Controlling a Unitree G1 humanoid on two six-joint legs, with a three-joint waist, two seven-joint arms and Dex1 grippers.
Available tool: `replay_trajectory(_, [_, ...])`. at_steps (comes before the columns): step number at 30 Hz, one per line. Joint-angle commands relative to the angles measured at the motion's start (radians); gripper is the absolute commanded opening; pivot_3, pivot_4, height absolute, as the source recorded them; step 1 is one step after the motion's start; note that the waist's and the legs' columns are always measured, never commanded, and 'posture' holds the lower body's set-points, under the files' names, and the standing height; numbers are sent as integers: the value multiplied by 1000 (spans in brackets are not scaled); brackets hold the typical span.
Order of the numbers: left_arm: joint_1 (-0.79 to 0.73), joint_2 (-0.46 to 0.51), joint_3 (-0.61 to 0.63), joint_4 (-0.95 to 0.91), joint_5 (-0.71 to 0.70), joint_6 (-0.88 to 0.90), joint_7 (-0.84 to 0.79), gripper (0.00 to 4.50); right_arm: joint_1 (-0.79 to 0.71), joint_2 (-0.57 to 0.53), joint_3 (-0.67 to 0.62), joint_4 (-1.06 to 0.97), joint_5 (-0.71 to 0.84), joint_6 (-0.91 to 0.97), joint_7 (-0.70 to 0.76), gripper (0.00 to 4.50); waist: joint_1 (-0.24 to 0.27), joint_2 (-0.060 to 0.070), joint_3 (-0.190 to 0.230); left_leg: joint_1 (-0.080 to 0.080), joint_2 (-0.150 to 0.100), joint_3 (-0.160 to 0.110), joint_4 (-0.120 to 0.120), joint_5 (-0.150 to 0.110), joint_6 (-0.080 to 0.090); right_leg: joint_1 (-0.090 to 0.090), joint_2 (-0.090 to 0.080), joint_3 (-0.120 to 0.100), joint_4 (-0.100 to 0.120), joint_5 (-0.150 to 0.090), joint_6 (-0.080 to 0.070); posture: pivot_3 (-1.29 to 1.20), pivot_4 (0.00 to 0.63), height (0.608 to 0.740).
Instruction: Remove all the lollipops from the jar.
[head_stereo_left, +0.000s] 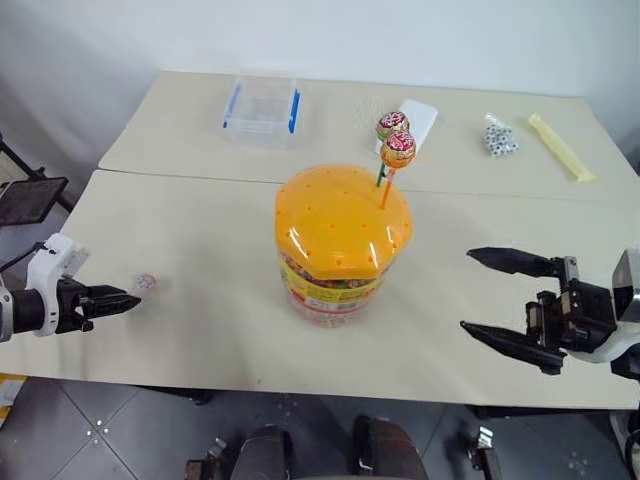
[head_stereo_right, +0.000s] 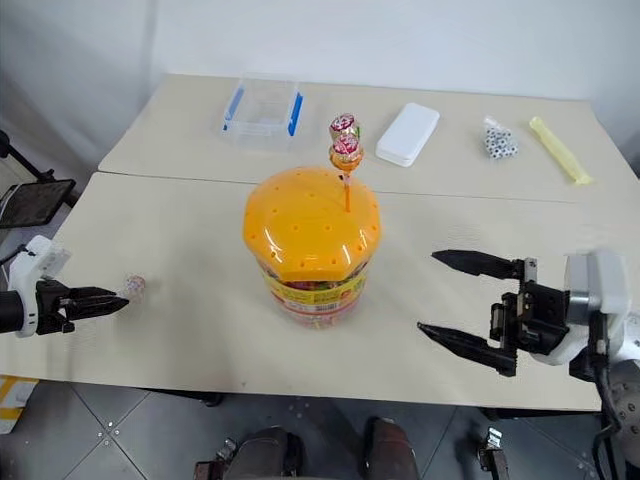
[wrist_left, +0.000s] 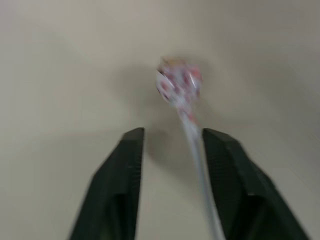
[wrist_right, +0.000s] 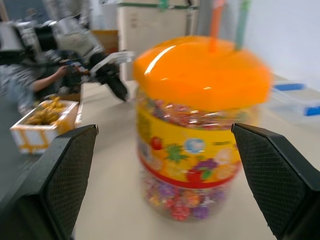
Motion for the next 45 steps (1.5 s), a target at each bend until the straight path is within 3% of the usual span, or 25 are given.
replay_trajectory(1, [14, -36, 131, 13, -122, -126, -205, 2670, -41, -15, -42, -42, 85, 67, -120, 4500, -2, 0, 0, 0, 1, 1, 0, 0, 0, -1, 0, 0, 0, 0, -1, 0, 150, 740])
replay_trajectory(7, [-77, -127, 166, 16, -179, -247, -244, 2670, -157, -17, 23, -59, 107, 115, -214, 4500, -1, 0, 0, 0, 3, 4, 1, -1, -2, -2, 2, 0, 0, -1, -3, 0, 150, 740])
replay_trajectory(11, [-235, -280, 164, -129, -298, -271, -158, 2670, -340, -4, 141, -50, 96, 198, -391, 4500, 3, 0, -1, -1, 3, 3, 3, -1, -2, -2, 1, -1, 1, -1, -2, 0, 150, 740])
replay_trajectory(14, [-335, -385, 129, -249, -414, -190, -71, 3233, -460, 2, 240, -55, 92, 269, -455, 4500, -1, -1, -1, -2, 3, 1, 4, -1, -2, -2, 1, -1, 2, 0, -2, 0, 150, 740])
replay_trajectory(18, [-422, -489, 128, -337, -568, -127, 33, 4401, -547, 17, 287, -39, 106, 319, -484, 4500, -6, -1, -1, -2, 3, 0, 2, -2, -2, -3, 1, -2, 3, 0, -2, 0, 150, 740])
replay_trajectory(22, [-402, -507, 102, -372, -647, -73, 28, 4455, -599, 25, 324, -40, 109, 364, -498, 4500, -22, -1, -1, -1, 3, 0, 0, -2, -2, -3, 2, -3, 2, 0, -2, 0, 150, 740])
replay_trajectory(26, [-370, -514, 70, -389, -621, -119, -31, 4455, -632, 38, 344, -29, 101, 393, -502, 4500, -25, -1, -1, -1, 3, 0, 1, -2, -2, -2, 2, -3, 2, 0, -2, 0, 150, 740])
replay_trajectory(29, [-360, -505, 56, -383, -609, -131, -52, 4500, -649, 47, 357, -22, 87, 405, -504, 3891, -23, -1, -1, -2, 3, 0, 1, -2, -2, -2, 2, -3, 1, 0, -2, 0, 150, 740])
replay_trajectory(34, [-334, -481, 33, -367, -575, -152, -106, 4500, -668, 65, 368, -18, 74, 417, -503, 2437, -25, -1, -1, -2, 3, 0, 1, -2, -2, -2, 2, -3, 1, 0, -2, 0, 150, 740])
replay_trajectory(41, [-326, -495, 27, -367, -597, -164, -142, 4500, -656, 92, 347, -14, 62, 380, -460, 47, -25, -1, -1, -2, 3, 0, 1, -2, -2, -2, 2, -3, 0, 0, -2, 0, 150, 740])
replay_trajectory(45, [-345, -528, 33, -357, -615, -176, -123, 4500, -650, 134, 310, 5, 61, 316, -406, 17, -24, -1, -1, -2, 3, 0, 1, -2, -2, -2, 2, -3, 0, 0, -2, 0, 150, 740])
